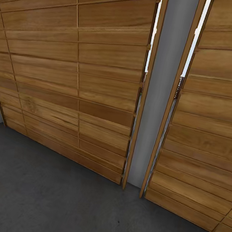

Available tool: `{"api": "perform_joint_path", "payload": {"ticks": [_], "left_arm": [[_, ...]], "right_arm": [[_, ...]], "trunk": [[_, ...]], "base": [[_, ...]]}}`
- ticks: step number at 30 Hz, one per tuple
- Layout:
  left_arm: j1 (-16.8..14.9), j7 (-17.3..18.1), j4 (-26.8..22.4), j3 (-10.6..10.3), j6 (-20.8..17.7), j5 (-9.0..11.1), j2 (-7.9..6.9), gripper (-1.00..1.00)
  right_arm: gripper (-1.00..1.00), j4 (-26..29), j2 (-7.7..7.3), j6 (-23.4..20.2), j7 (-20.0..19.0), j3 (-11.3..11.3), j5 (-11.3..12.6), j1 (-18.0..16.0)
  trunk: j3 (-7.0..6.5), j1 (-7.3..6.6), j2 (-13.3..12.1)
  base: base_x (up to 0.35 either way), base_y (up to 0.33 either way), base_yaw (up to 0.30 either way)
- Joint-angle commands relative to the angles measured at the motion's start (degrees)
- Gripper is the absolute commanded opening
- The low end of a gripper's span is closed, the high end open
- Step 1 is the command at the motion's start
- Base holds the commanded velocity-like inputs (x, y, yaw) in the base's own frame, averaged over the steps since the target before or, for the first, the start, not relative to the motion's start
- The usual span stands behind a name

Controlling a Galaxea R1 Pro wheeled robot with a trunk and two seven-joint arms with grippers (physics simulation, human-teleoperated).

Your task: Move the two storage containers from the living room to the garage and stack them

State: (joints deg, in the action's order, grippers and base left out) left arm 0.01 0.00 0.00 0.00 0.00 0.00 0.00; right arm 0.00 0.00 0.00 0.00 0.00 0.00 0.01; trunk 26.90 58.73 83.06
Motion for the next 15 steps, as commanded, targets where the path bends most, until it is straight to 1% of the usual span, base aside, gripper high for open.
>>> {"api": "perform_joint_path", "payload": {"ticks": [1,4,9,15], "left_arm": [[-0.01,0.00,0.00,0.00,0.00,0.00,0.00,1.00],[-0.09,0.09,0.09,0.09,0.09,0.00,0.09,1.00],[-0.09,0.09,-0.65,0.09,0.09,0.00,-0.09,1.00],[-0.09,0.09,-1.96,0.09,0.11,0.00,-0.42,1.00]], "right_arm": [[1.00,0.00,0.00,0.00,0.00,0.00,0.00,-0.01],[1.00,0.18,0.00,0.50,0.09,-0.67,-0.79,-0.09],[1.00,0.24,0.08,0.87,0.09,-0.75,-0.90,-0.09],[1.00,0.29,0.23,2.80,0.09,-0.77,-0.53,-0.09]], "trunk": [[0.03,0.00,0.02],[0.03,0.00,0.02],[0.03,0.00,0.02],[0.03,0.00,0.02]], "base": [[0.000,0.000,0.000],[0.000,0.000,0.000],[0.000,0.000,0.000],[0.000,0.000,0.000]]}}
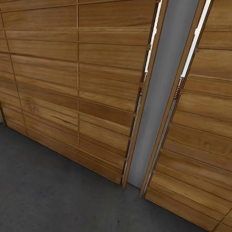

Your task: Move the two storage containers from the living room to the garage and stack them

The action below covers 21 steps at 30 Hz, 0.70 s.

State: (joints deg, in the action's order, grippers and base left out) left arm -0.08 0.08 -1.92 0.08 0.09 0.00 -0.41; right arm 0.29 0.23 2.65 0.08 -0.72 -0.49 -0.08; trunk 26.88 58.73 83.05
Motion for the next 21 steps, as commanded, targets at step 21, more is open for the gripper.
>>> {"api": "perform_joint_path", "payload": {"ticks": [21], "left_arm": [[-0.01,0.01,-0.10,0.00,1.04,0.00,-0.12,1.00]], "right_arm": [[1.00,-0.55,-0.04,4.21,0.01,0.15,-0.21,-0.01]], "trunk": [[0.05,0.00,0.03]], "base": [[0.000,0.000,0.026]]}}
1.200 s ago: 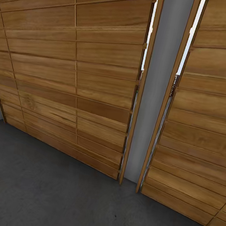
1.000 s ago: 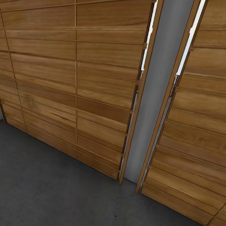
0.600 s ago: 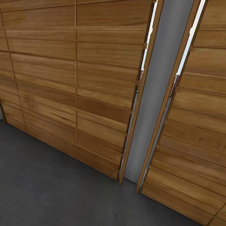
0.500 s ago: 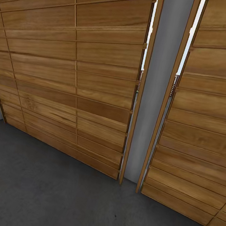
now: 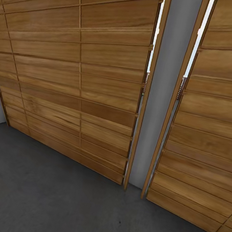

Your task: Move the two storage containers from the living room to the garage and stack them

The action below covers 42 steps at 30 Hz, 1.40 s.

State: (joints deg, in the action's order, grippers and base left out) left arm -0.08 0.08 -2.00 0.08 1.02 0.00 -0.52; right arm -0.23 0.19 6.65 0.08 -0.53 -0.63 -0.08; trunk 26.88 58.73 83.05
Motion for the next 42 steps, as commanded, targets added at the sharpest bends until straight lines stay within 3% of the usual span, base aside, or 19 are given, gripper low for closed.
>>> {"api": "perform_joint_path", "payload": {"ticks": [1,42], "left_arm": [[-0.01,0.01,-0.02,0.00,0.11,0.00,0.00,1.00],[0.00,0.01,-0.02,0.00,0.12,0.00,0.00,1.00]], "right_arm": [[1.00,-0.03,-0.02,0.25,0.01,-0.05,-0.08,-0.01],[1.00,-0.03,0.08,0.82,0.01,-0.08,0.19,-0.01]], "trunk": [[0.04,0.00,0.02],[0.04,0.00,0.02]], "base": [[0.000,0.000,0.205],[0.000,0.000,0.268]]}}
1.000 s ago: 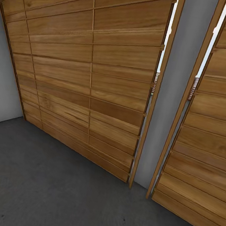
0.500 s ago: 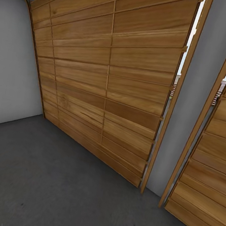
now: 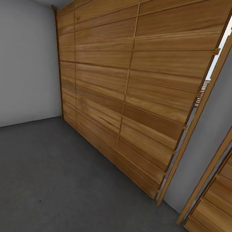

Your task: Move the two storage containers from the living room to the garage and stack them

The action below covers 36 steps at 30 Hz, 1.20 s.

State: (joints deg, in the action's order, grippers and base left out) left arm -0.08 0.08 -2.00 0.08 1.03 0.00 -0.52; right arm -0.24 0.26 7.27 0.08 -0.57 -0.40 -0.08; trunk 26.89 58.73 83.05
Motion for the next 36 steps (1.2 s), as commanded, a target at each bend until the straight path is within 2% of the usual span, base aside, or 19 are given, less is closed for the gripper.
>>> {"api": "perform_joint_path", "payload": {"ticks": [1,36], "left_arm": [[-0.01,0.01,-0.02,0.00,0.11,0.00,0.00,1.00],[-0.01,0.01,-0.02,0.00,0.11,0.00,0.00,1.00]], "right_arm": [[1.00,-0.03,0.00,0.20,0.01,-0.04,-0.04,-0.01],[1.00,-0.03,0.00,0.20,0.01,-0.04,-0.04,-0.01]], "trunk": [[0.04,0.00,0.03],[0.04,0.00,0.03]], "base": [[0.000,0.000,0.273],[0.000,0.000,0.273]]}}
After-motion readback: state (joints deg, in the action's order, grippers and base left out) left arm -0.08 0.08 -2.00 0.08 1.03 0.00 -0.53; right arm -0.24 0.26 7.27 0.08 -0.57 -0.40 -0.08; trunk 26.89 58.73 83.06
